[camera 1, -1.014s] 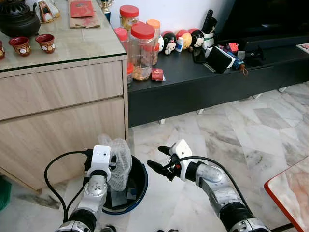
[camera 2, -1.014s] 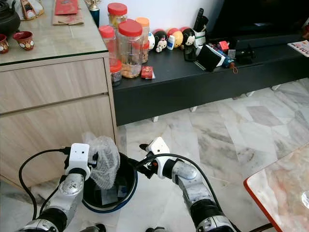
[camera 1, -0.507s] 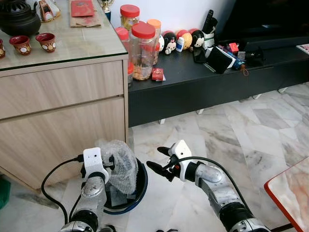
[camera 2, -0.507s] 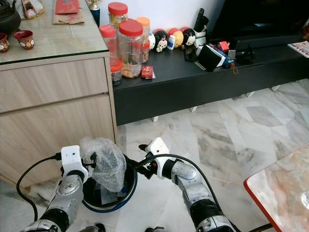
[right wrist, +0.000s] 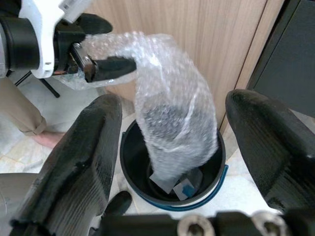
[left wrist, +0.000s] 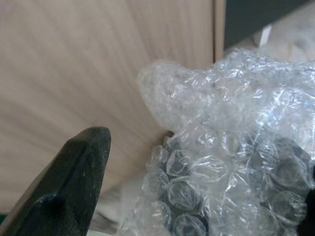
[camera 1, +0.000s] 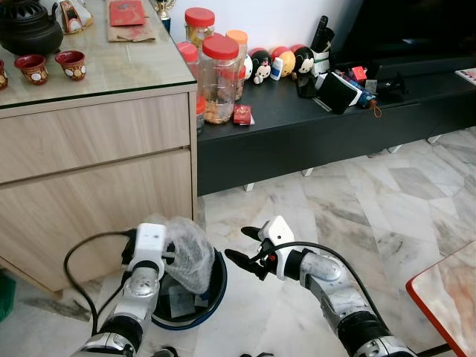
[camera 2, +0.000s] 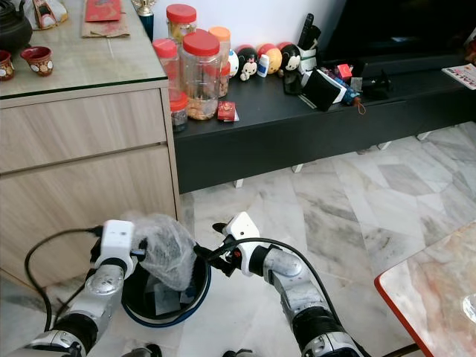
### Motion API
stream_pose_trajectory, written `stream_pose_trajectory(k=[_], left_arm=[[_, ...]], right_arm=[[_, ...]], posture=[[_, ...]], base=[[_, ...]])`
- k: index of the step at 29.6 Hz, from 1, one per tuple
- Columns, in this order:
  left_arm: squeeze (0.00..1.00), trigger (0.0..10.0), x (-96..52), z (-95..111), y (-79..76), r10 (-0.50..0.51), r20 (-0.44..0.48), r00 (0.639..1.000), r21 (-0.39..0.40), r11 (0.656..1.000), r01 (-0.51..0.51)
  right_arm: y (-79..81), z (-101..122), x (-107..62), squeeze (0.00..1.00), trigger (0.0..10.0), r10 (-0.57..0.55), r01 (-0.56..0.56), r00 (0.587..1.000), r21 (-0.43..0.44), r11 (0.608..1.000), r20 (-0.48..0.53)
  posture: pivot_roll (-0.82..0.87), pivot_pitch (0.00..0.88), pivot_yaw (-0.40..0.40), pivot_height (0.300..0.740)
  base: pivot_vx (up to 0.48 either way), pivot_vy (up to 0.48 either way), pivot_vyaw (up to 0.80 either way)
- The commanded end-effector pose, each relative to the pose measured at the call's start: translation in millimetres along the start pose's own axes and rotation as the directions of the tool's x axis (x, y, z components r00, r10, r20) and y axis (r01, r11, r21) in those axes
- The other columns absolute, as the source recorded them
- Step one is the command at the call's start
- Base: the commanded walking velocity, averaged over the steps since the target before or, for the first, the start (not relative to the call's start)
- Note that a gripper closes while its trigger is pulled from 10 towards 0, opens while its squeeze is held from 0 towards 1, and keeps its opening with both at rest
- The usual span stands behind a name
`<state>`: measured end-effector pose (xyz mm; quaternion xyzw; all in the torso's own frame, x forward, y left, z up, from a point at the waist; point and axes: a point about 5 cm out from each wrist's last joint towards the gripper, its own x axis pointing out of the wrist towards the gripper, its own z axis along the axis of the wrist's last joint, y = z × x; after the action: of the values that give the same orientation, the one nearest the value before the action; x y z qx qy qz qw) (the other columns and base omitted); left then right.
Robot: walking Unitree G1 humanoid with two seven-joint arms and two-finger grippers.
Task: Picking trash to rubbish bin
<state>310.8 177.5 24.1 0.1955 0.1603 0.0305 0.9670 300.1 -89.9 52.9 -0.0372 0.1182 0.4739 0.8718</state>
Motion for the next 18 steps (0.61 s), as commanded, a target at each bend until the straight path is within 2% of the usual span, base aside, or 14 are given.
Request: stream_pose_trajectory(k=[1, 2, 5, 9, 11, 14, 18], left_arm=[[0.00, 10.0, 0.8, 0, -4.3, -0.015, -0.013, 1.000, 0.100, 0.995, 0.016], [0.00, 10.0, 0.9, 0, -4.1, -0.014, -0.015, 1.000, 0.118, 0.993, 0.016], [0.00, 10.0, 0.3, -5, -4.5, -0.027, -0.041, 0.999, 0.239, 0.970, 0.036], [0.00, 10.0, -1.4, -18, 0.7, 0.013, -0.121, 0.993, 0.408, 0.912, 0.037], [0.00, 10.0, -2.8, -24, 4.0, 0.035, -0.155, 0.987, 0.449, 0.893, 0.039], [0.00, 10.0, -3.3, -26, 5.2, 0.044, -0.166, 0.985, 0.462, 0.886, 0.038], [0.00, 10.0, -2.7, -28, 10.3, 0.042, -0.187, 0.981, 0.540, 0.839, 0.067]], right_arm=[[-0.2, 2, -0.8, 0.00, 10.0, 0.007, -0.007, 1.000, -0.017, 1.000, -0.003], [-0.2, 2, -0.7, 0.00, 10.0, 0.007, -0.007, 1.000, -0.017, 1.000, -0.003], [0.1, 2, -0.5, 0.00, 10.0, 0.008, -0.008, 1.000, -0.018, 1.000, -0.004], [0.2, 2, -0.8, 0.00, 10.0, 0.008, -0.009, 1.000, -0.020, 1.000, -0.005], [0.1, 2, -1.1, 0.00, 10.0, 0.008, -0.008, 1.000, -0.020, 1.000, -0.006], [0.1, 1, -1.2, 0.00, 10.0, 0.007, -0.008, 1.000, -0.020, 1.000, -0.006], [0.2, 1, -1.0, 0.00, 10.0, 0.007, -0.007, 1.000, -0.020, 1.000, -0.006]], posture=[[-0.04, 0.132, -0.160, 0.740], [-0.04, 0.132, -0.160, 0.740], [-0.04, 0.132, -0.159, 0.740], [-0.04, 0.133, -0.159, 0.740], [-0.04, 0.133, -0.159, 0.740], [-0.04, 0.133, -0.159, 0.740], [-0.04, 0.133, -0.159, 0.740]], base=[[0.000, 0.000, 0.00], [0.000, 0.000, 0.00], [0.000, 0.000, 0.00], [0.000, 0.000, 0.00], [0.000, 0.000, 0.00], [0.000, 0.000, 0.00], [0.000, 0.000, 0.00]])
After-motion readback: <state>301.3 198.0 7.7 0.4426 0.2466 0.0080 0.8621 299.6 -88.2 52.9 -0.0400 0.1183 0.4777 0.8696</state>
